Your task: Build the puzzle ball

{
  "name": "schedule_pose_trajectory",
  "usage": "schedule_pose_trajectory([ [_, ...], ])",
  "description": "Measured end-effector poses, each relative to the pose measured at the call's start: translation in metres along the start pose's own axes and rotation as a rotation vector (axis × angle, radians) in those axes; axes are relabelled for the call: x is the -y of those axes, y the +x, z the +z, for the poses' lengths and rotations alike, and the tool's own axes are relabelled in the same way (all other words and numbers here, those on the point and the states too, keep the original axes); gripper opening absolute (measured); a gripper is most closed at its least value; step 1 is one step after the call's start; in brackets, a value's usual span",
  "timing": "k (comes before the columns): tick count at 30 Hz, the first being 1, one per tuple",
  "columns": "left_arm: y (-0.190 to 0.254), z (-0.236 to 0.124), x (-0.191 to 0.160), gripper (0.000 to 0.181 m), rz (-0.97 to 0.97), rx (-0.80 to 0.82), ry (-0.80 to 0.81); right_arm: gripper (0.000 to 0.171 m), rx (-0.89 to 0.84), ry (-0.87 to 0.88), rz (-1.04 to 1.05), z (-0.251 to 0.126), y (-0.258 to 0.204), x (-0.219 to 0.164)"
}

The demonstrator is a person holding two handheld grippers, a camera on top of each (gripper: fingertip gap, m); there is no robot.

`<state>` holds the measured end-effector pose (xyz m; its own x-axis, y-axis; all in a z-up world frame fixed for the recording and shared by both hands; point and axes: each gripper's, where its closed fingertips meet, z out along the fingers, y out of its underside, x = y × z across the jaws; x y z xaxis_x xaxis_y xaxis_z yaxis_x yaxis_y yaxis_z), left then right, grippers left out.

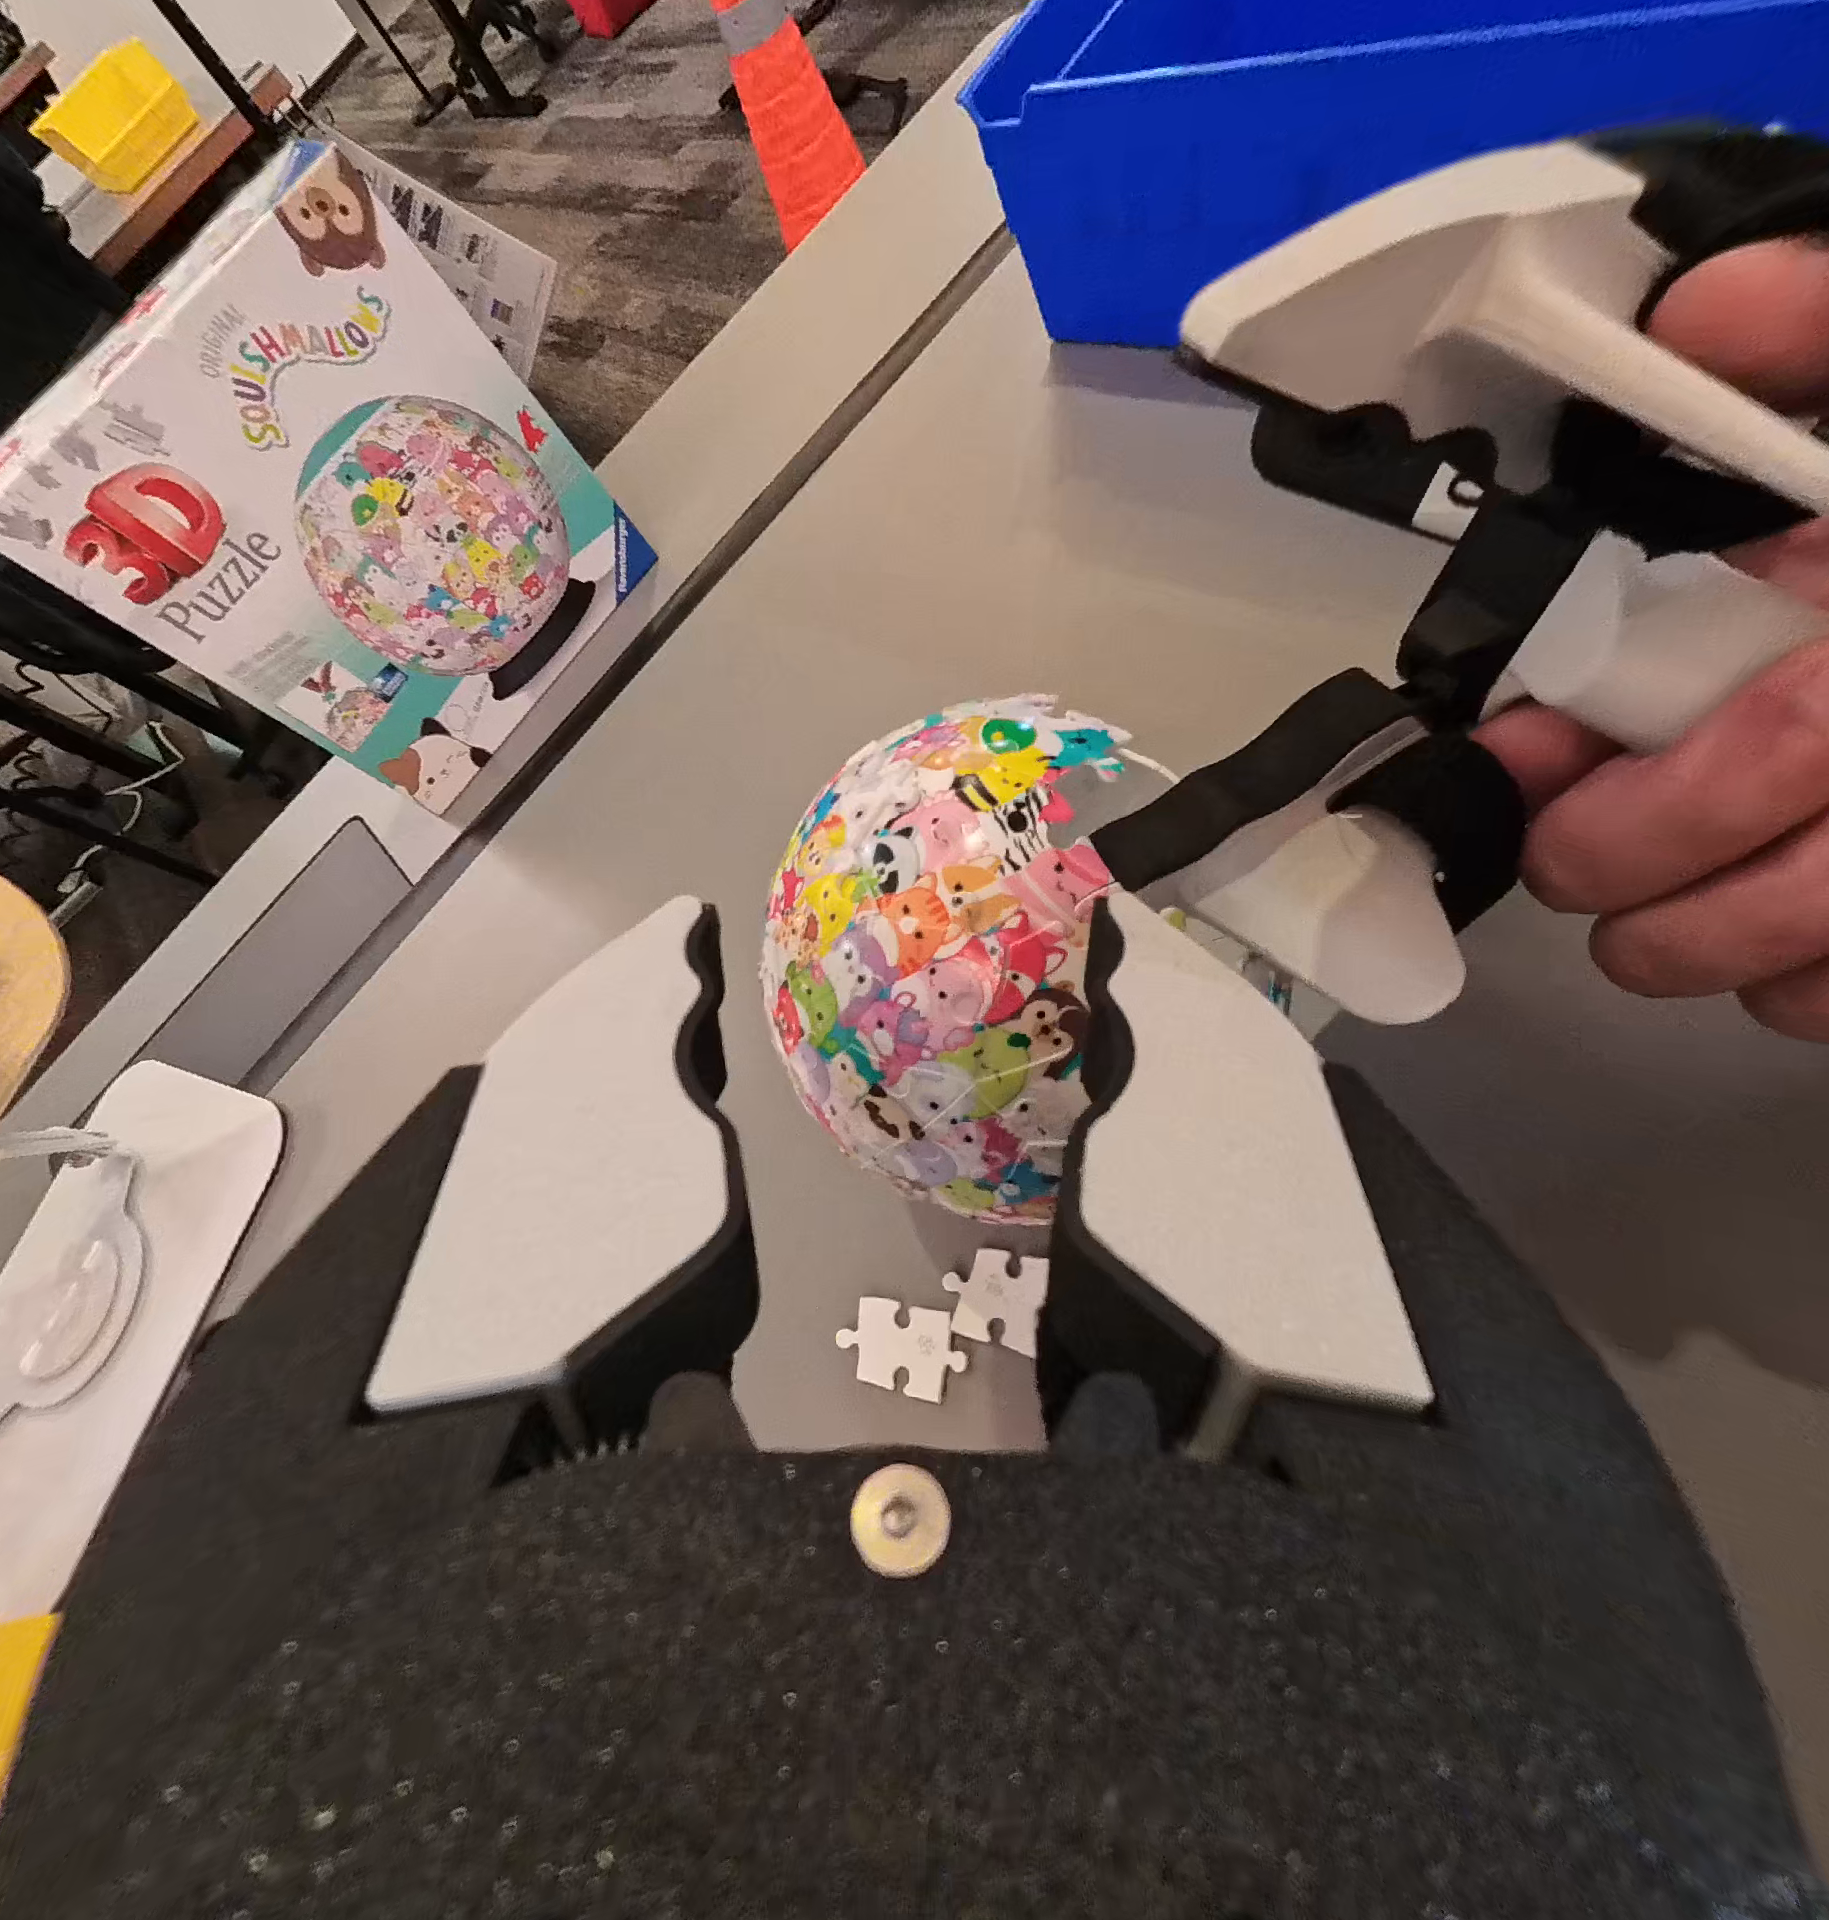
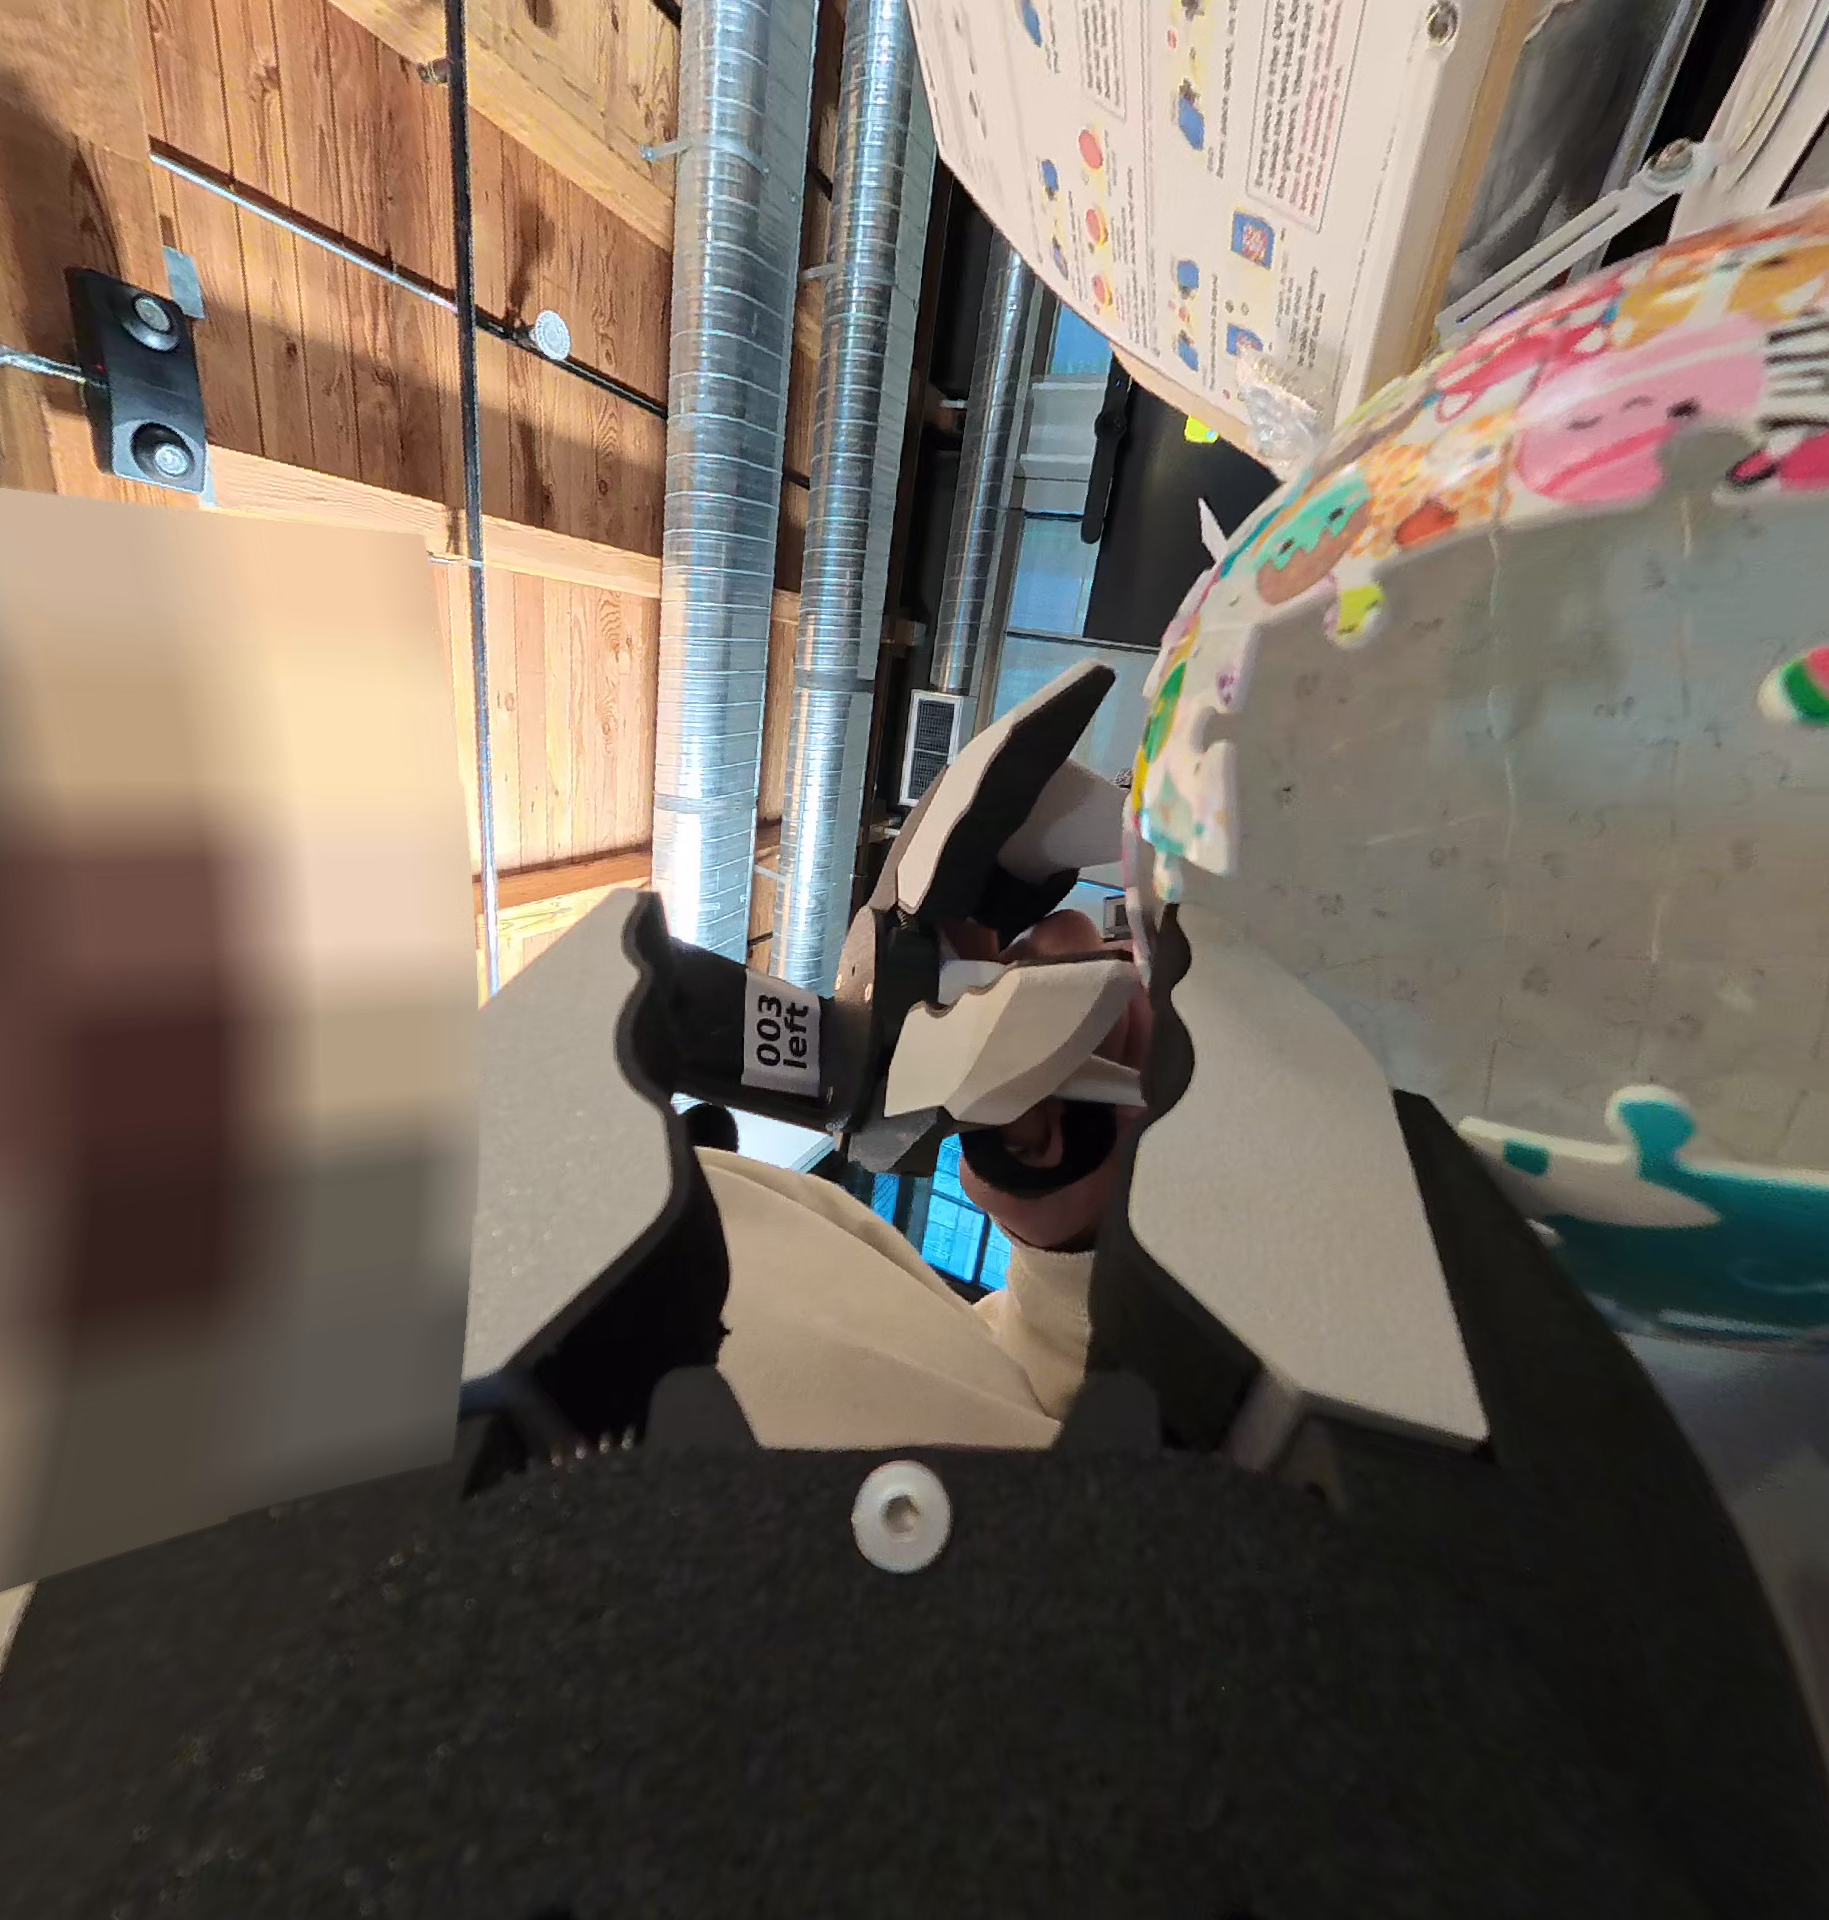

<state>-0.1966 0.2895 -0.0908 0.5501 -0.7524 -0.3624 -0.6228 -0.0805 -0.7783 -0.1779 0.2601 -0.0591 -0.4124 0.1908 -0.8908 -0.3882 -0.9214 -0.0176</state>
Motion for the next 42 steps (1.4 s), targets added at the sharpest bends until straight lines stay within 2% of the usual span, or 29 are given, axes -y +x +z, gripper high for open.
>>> schedule_pose_trajectory([
  [8,-0.026,-0.006,-0.004,0.067,-0.127,-0.001,0.016,0.086,-0.003,0.003,-0.007,-0.001,0.000,0.001],
  [14,-0.044,-0.004,-0.010,0.067,-0.187,-0.014,0.008,0.098,-0.073,0.019,-0.060,-0.002,0.003,0.005],
  [28,-0.034,0.004,-0.006,0.067,-0.182,-0.095,0.015,0.110,-0.132,-0.017,-0.103,0.013,-0.007,0.001],
  [42,-0.030,0.007,-0.008,0.067,-0.196,-0.128,0.027,0.108,-0.122,-0.001,-0.070,0.024,-0.003,0.005],
])
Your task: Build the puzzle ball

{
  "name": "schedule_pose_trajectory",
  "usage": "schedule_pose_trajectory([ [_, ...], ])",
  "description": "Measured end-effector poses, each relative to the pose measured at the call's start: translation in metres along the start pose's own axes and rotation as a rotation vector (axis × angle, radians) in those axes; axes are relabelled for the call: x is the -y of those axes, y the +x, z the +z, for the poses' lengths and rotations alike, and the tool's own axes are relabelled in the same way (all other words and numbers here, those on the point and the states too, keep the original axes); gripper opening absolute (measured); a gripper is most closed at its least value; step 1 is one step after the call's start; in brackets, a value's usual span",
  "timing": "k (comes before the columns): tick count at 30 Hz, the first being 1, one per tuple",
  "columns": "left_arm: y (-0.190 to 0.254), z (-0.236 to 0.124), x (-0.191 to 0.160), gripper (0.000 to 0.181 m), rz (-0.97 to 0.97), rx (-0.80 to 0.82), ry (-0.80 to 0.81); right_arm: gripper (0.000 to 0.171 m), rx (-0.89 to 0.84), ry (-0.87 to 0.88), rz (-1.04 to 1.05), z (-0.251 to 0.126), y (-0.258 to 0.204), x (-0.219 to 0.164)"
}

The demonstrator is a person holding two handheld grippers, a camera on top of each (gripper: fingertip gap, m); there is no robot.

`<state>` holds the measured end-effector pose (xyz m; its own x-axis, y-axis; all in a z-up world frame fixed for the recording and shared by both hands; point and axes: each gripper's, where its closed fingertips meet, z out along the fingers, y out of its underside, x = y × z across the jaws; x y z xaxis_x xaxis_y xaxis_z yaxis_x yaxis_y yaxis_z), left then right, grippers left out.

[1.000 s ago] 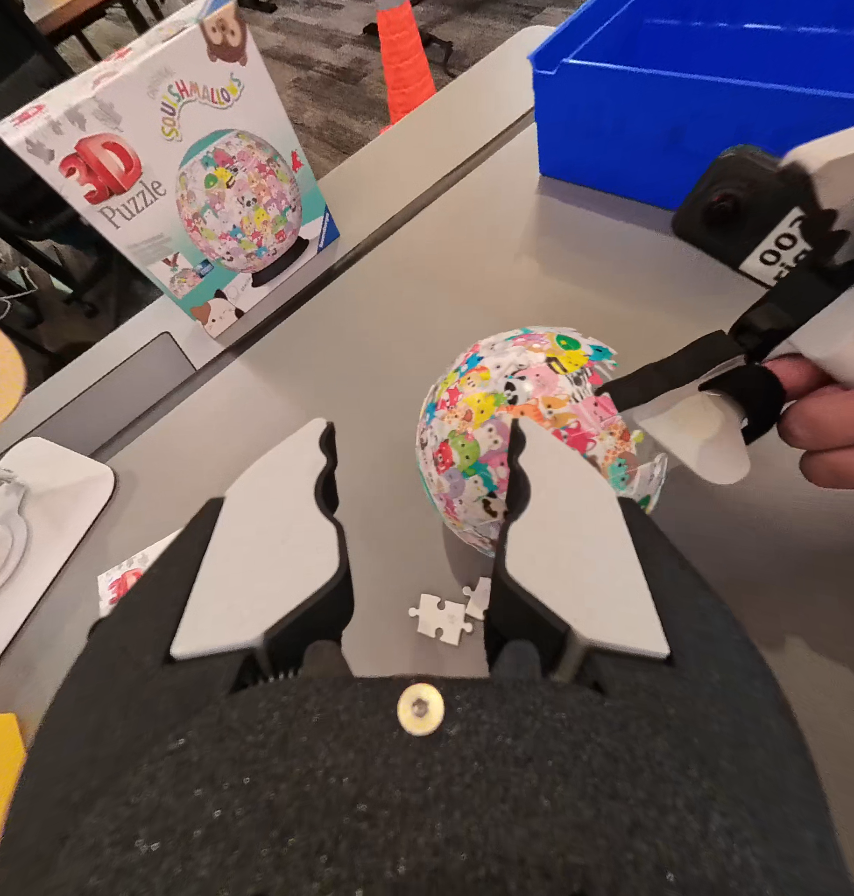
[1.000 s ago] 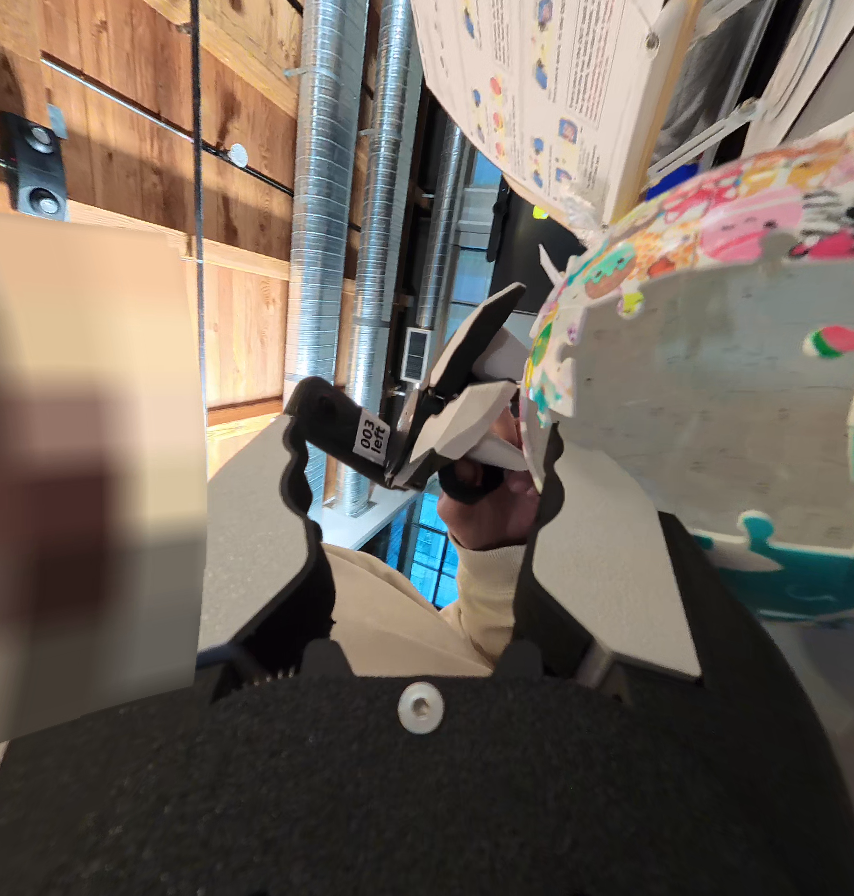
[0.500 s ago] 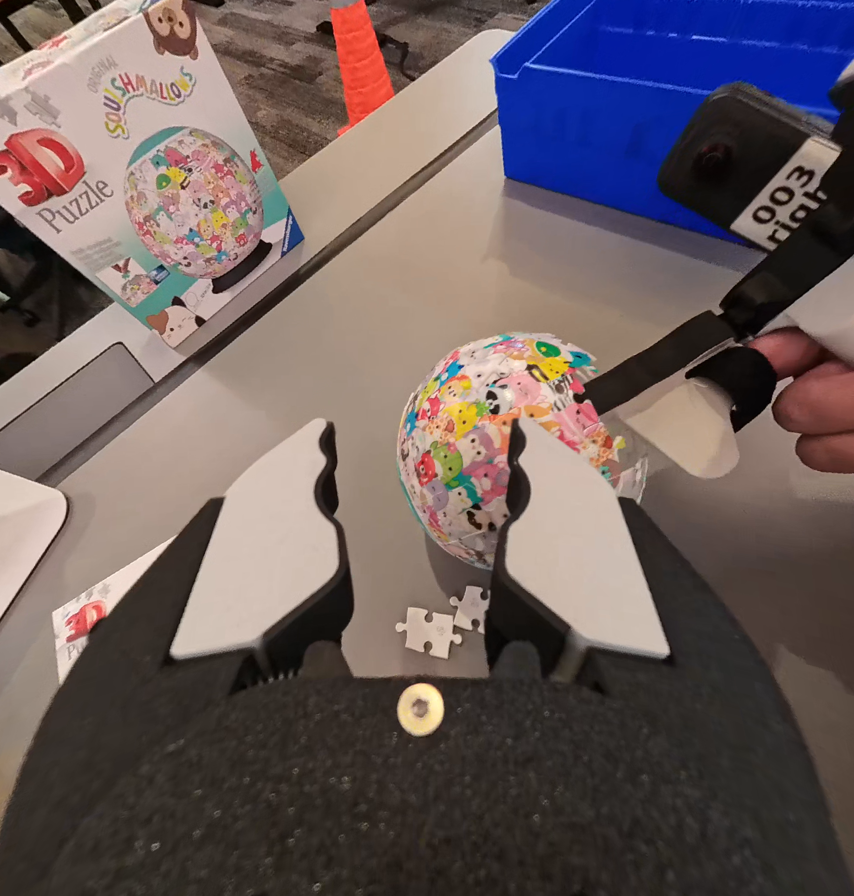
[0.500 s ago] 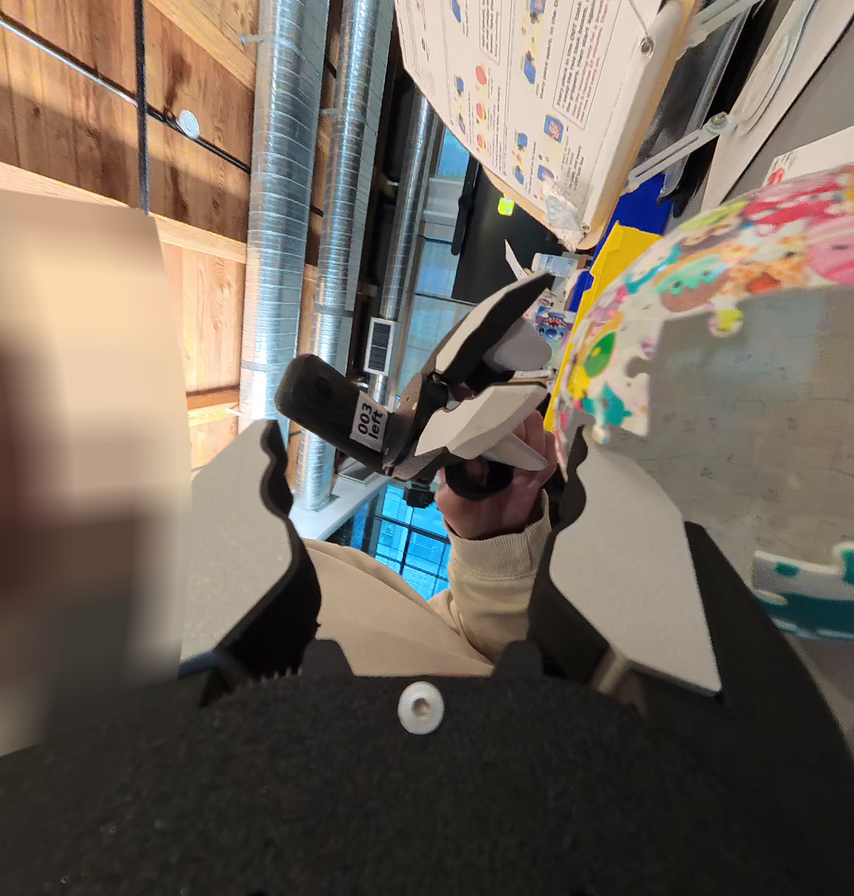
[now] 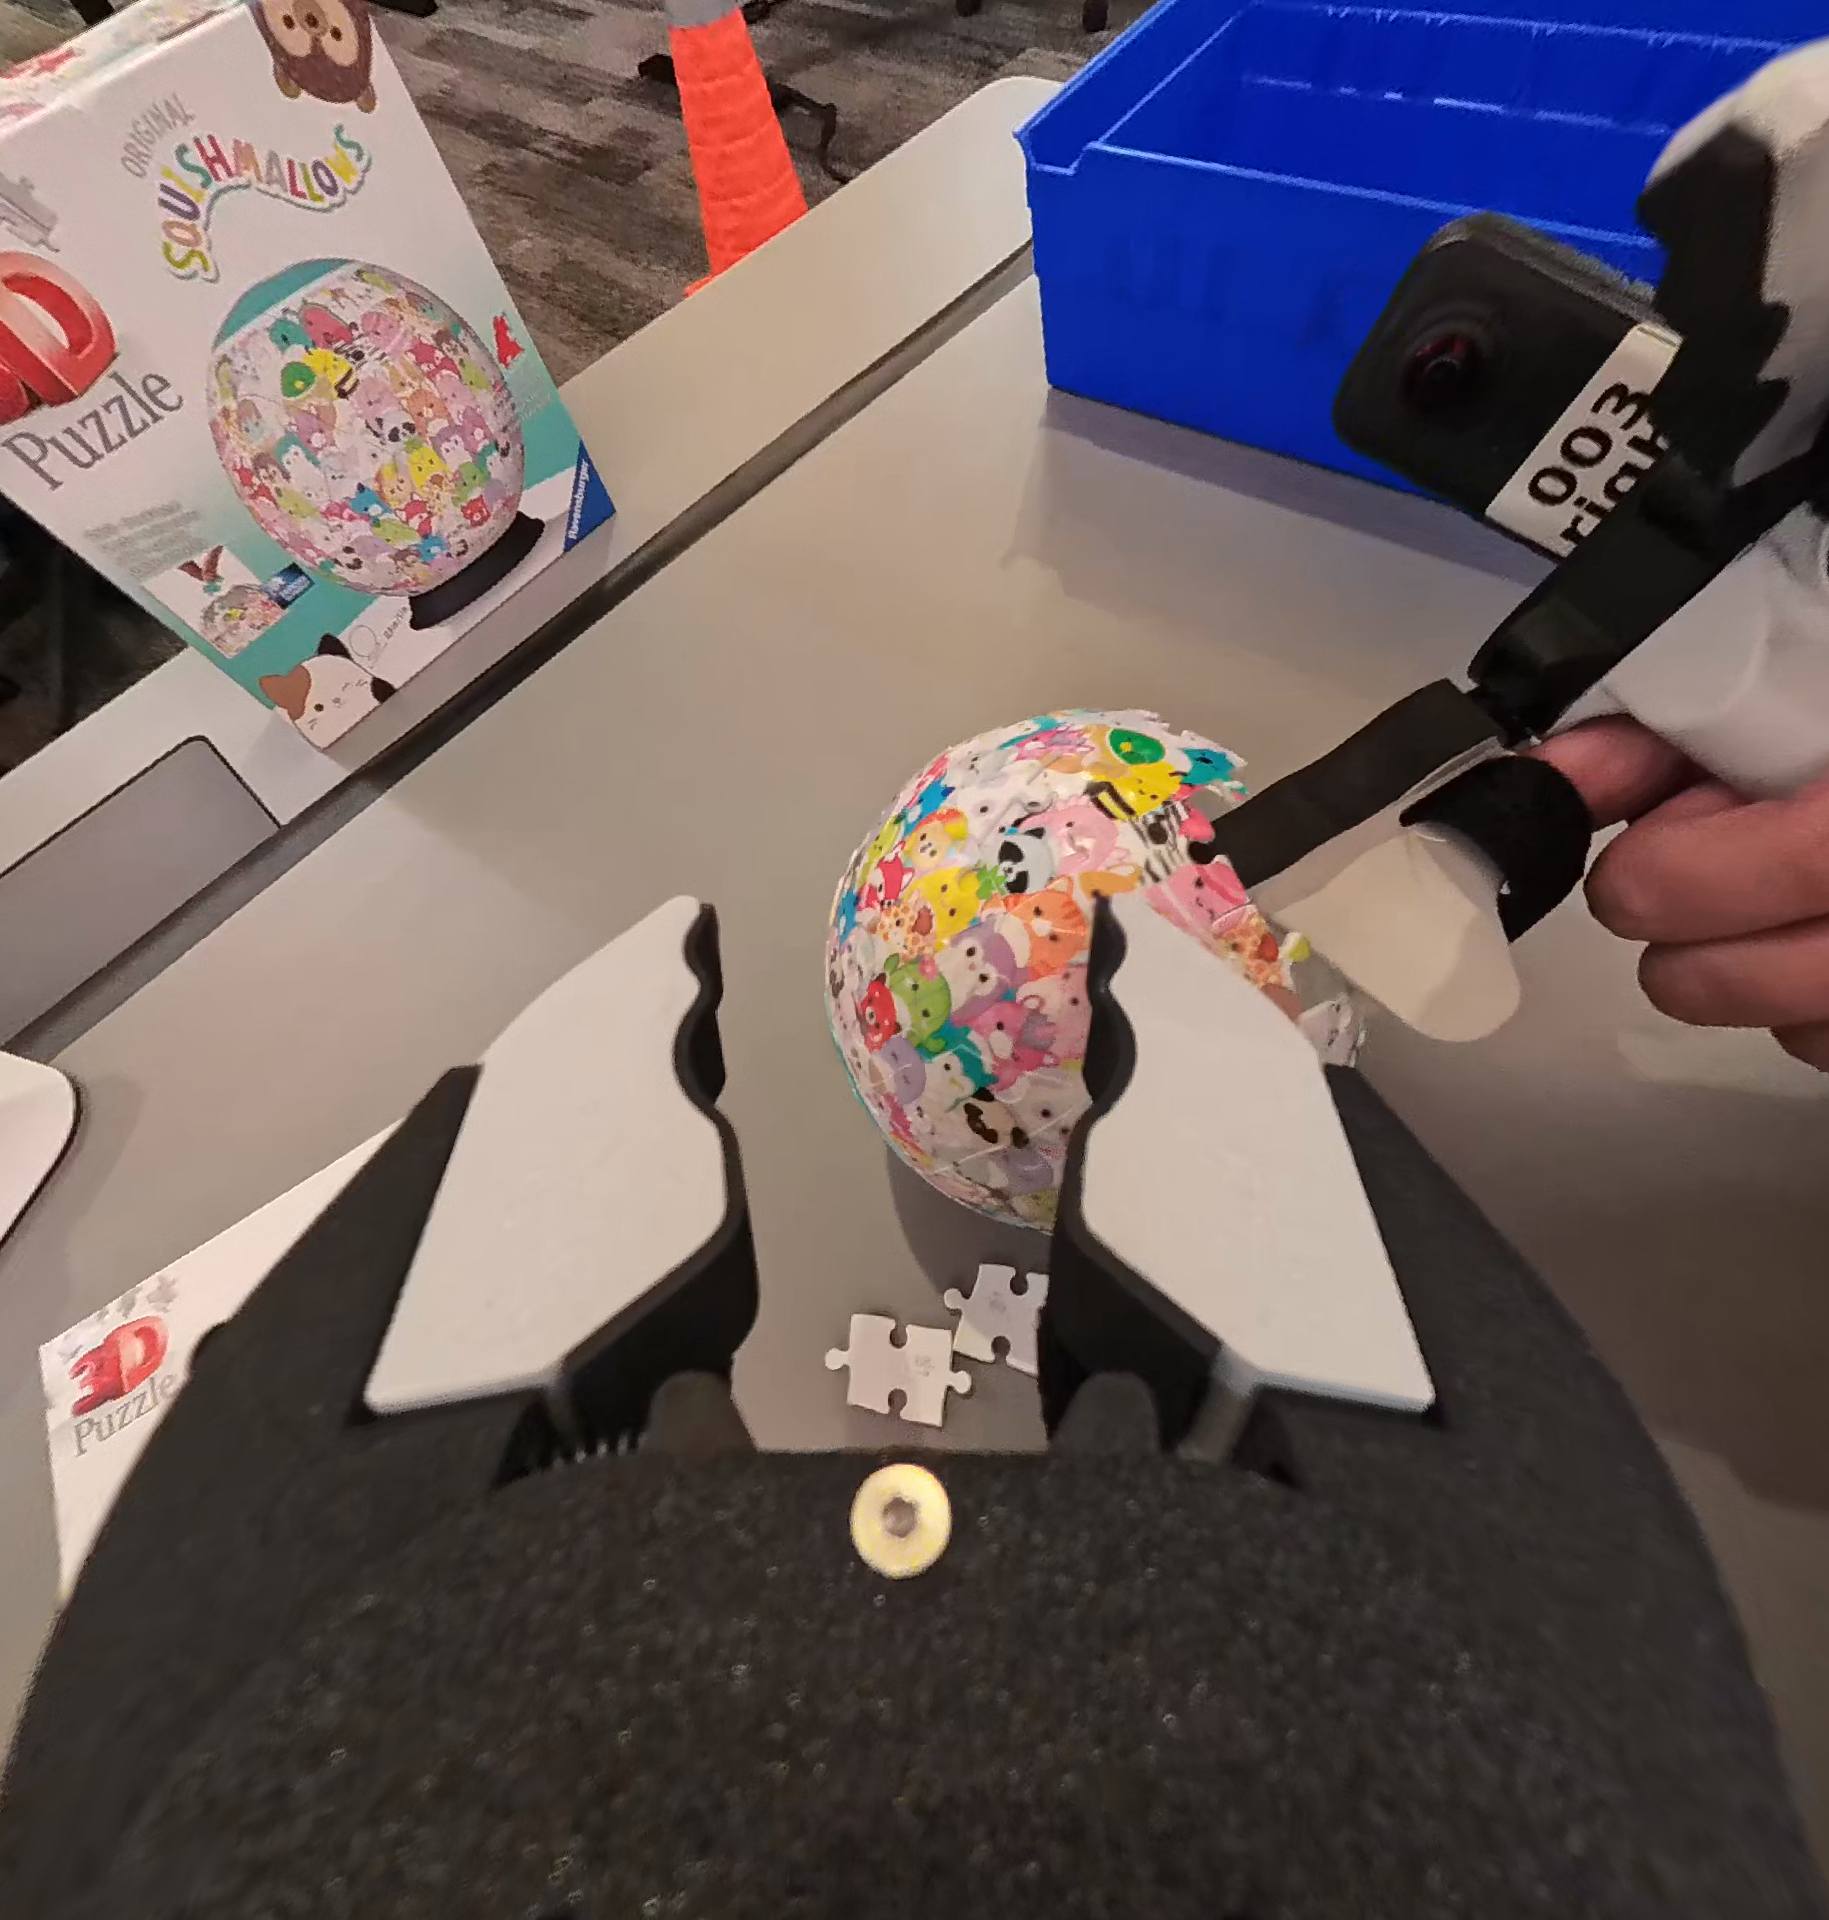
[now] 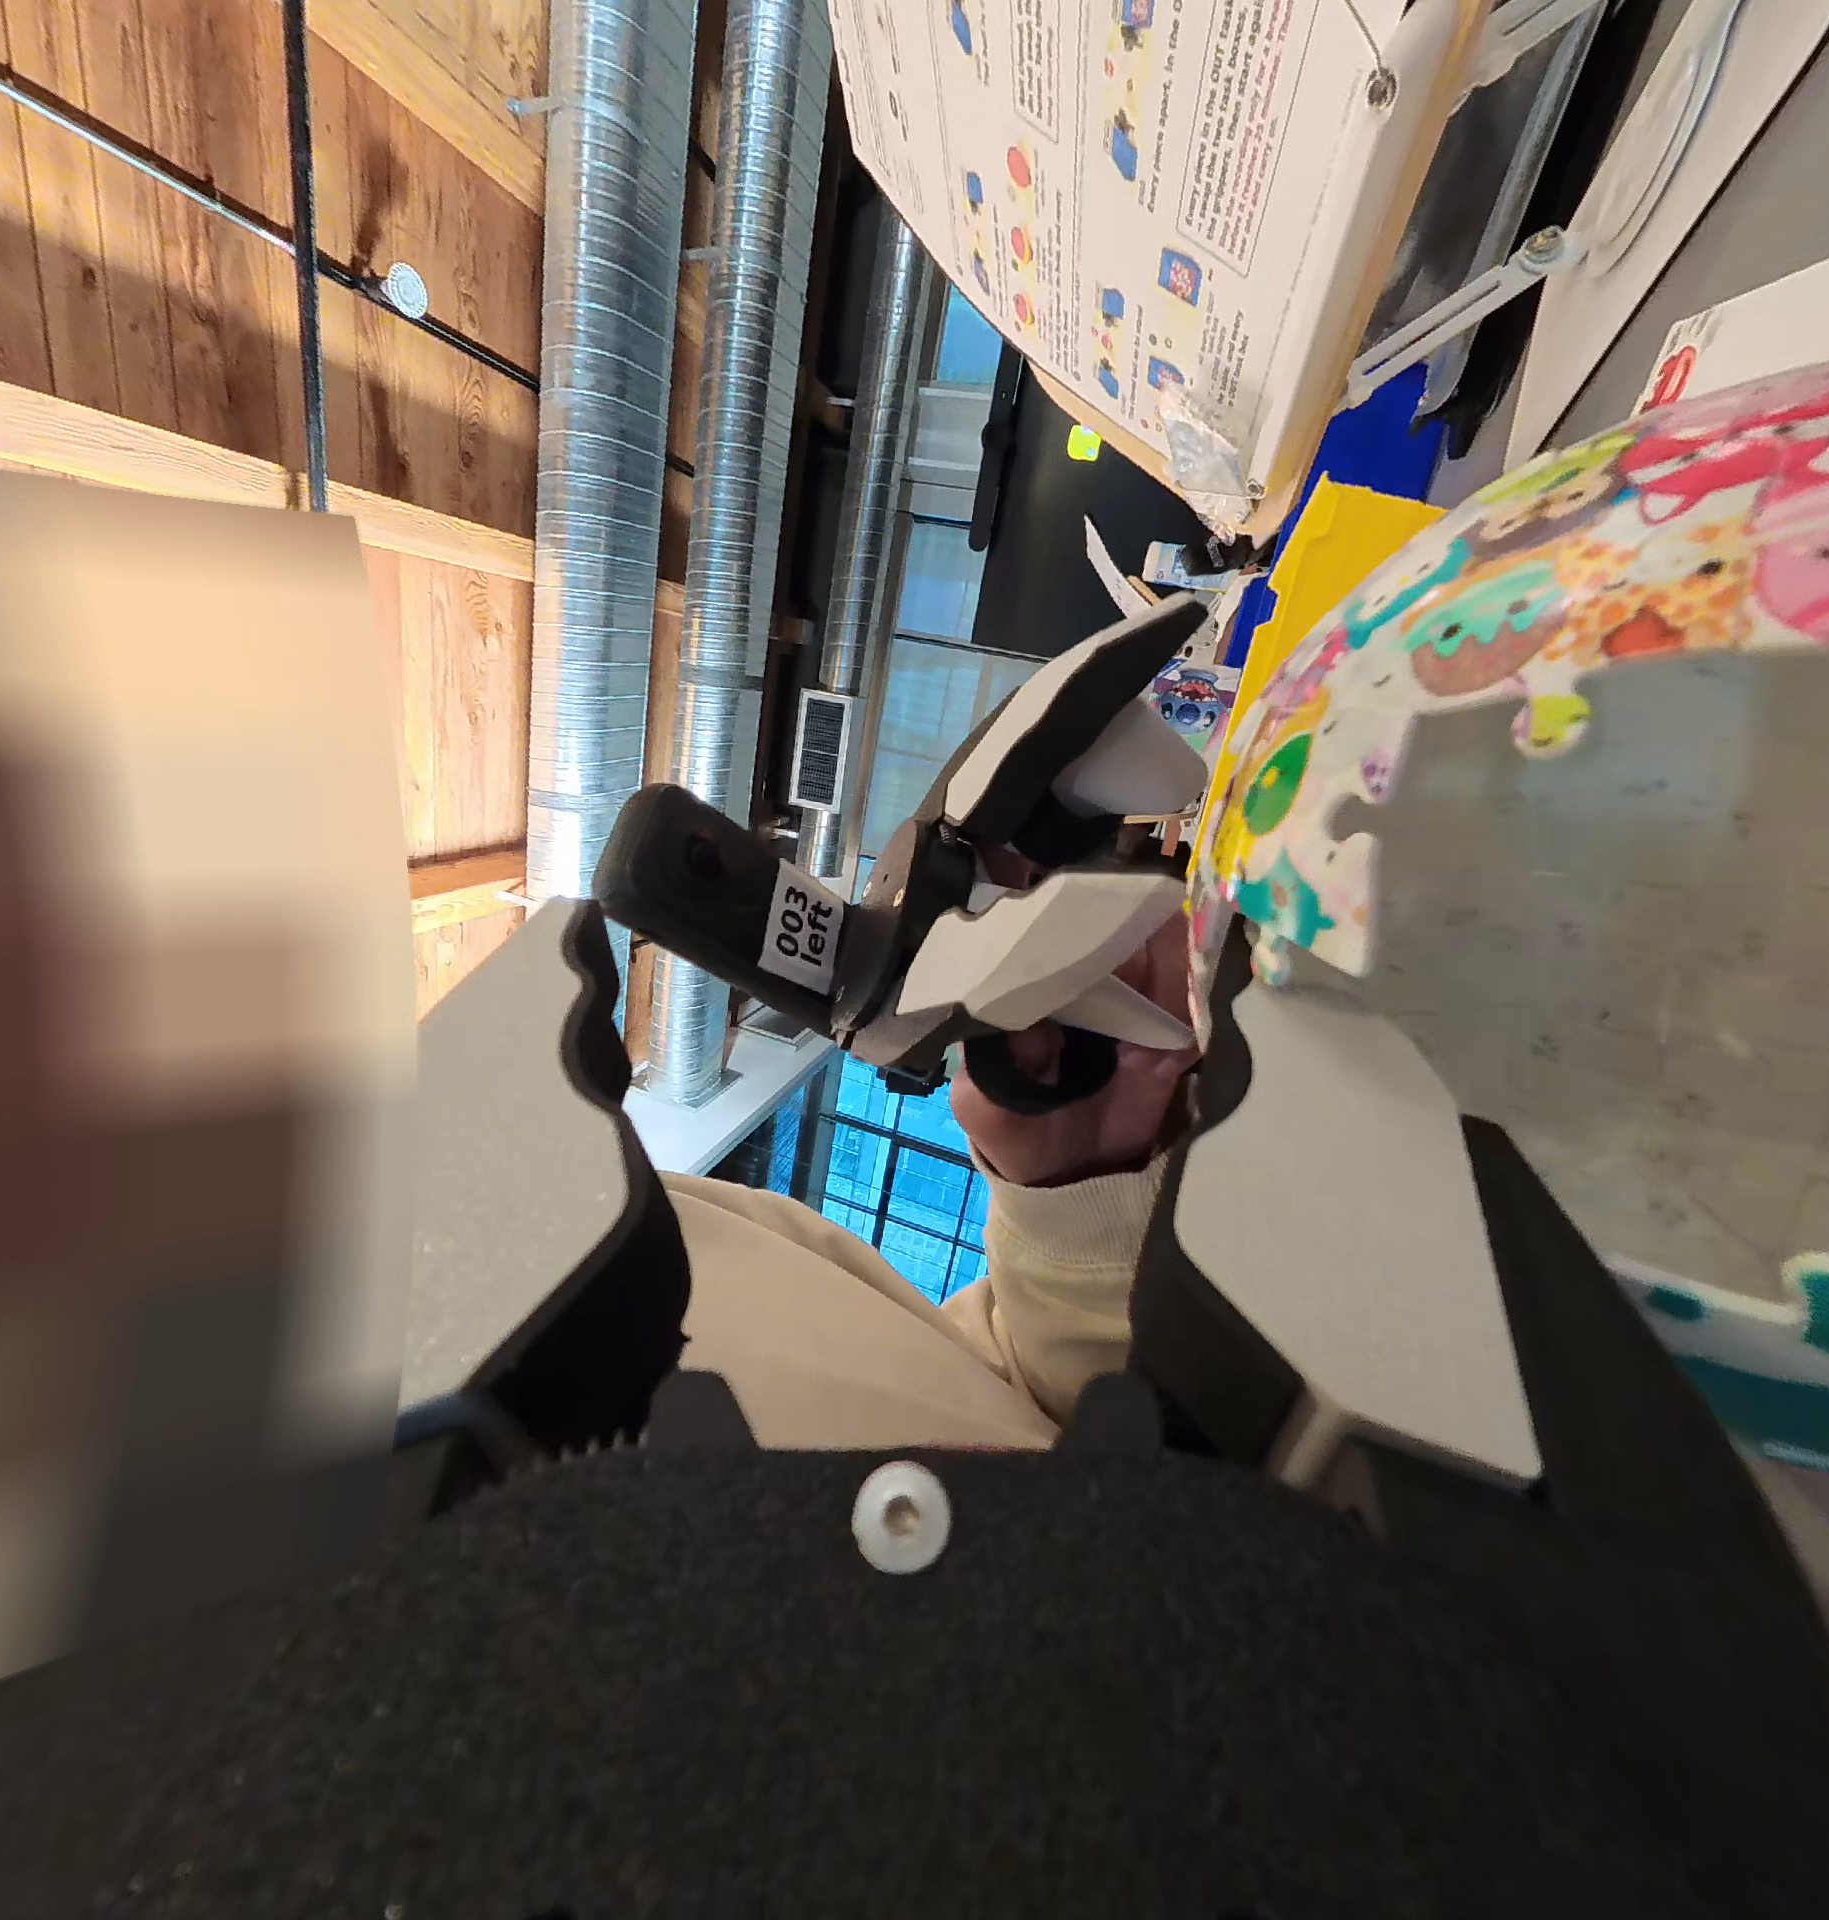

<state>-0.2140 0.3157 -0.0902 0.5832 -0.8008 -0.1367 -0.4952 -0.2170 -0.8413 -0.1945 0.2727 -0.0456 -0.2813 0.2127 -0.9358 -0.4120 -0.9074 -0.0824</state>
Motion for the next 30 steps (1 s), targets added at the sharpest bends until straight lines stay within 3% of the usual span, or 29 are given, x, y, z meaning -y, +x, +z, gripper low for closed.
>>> schedule_pose_trajectory([
  [11,-0.015,-0.012,0.009,0.065,-0.017,0.036,0.049,0.102,0.021,0.006,0.018,-0.001,0.002,0.000],
  [30,-0.001,0.000,0.001,0.065,0.035,0.016,-0.001,0.103,0.053,0.004,0.033,0.001,0.001,0.003],
])
